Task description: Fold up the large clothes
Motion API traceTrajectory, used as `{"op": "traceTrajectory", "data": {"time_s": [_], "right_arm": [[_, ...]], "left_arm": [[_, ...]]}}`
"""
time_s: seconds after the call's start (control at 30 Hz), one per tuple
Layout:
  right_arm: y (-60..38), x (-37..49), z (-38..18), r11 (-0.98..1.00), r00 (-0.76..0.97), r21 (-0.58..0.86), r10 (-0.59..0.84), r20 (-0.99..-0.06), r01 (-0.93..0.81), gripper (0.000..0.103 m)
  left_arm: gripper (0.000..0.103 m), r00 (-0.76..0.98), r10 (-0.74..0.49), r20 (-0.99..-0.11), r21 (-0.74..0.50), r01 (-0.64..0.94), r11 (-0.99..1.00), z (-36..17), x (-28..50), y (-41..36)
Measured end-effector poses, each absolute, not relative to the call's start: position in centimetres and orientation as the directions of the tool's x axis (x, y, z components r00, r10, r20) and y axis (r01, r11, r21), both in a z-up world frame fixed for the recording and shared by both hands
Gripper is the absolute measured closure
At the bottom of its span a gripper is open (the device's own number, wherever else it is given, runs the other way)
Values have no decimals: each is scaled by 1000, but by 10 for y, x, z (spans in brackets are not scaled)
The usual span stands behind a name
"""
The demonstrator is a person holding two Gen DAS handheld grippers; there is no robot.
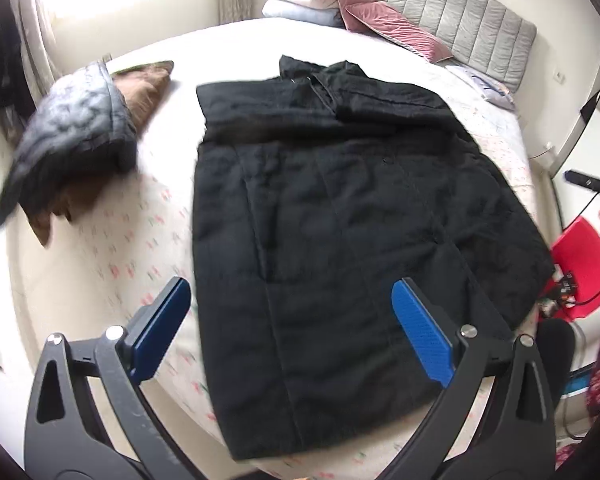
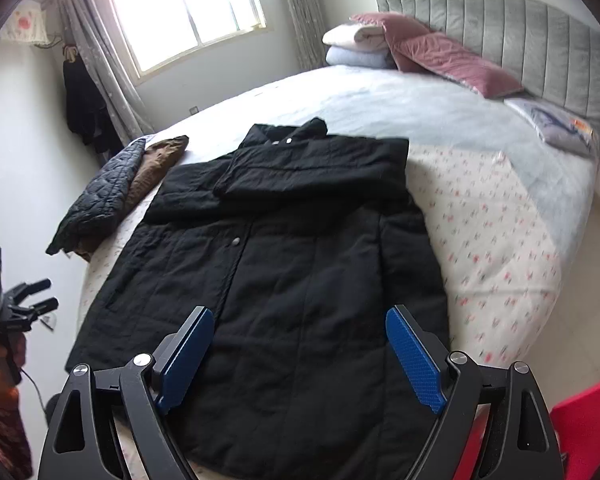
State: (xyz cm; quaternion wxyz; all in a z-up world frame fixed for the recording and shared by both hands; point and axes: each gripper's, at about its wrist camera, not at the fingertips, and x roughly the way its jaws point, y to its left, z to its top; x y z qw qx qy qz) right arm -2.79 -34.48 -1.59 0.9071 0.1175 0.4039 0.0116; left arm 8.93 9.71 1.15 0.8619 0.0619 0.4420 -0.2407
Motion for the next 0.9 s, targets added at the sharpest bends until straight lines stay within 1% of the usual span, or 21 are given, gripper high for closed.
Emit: {"op": "traceTrajectory", "data": {"time_s": [0.07,0.17,0.23,0.3,0.33,0.4,0.5,0.57,0.6,0.7,0.83,0.87,0.9], "right_arm": [[-332,-28,-27,966,654,252,159,-740,51,14],[-311,-28,-44,967,611,253,179,-771,37,14],[-299,-28,-55,971,593,238,177,-785,26,14],[-294,-30,-64,970,577,243,183,-796,27,14],[-293,-31,-68,968,569,250,186,-801,35,14],[-294,-34,-73,965,560,259,190,-807,46,14],[-298,-43,-79,963,554,263,186,-812,62,14],[-303,-48,-83,962,549,264,180,-816,77,14],[-306,-51,-84,961,547,264,176,-819,85,14],[-318,-59,-88,956,542,269,164,-824,120,14],[-339,-66,-95,954,525,244,121,-843,172,14],[-344,-67,-96,954,520,236,109,-847,184,14],[-351,-69,-97,954,517,228,97,-851,196,14]], "left_arm": [[3,476,-414,-776,-156,491,857,5,76,90],[3,442,-494,-749,-207,552,808,-4,56,65],[10,394,-564,-725,-242,622,745,-11,40,41],[26,333,-605,-723,-253,687,681,-22,27,12],[31,298,-615,-730,-257,715,651,-29,22,-4],[51,231,-628,-743,-279,746,604,-44,15,-28],[68,130,-621,-773,-319,766,558,-70,9,-62],[73,52,-593,-803,-352,761,545,-91,6,-80],[73,36,-578,-815,-353,761,544,-101,2,-86],[73,99,-560,-822,-257,815,520,-99,-18,-91],[72,58,-551,-832,-283,810,513,-85,-24,-77],[67,60,-549,-834,-286,803,523,-81,-21,-67],[55,72,-548,-833,-284,795,536,-77,-22,-58]]}}
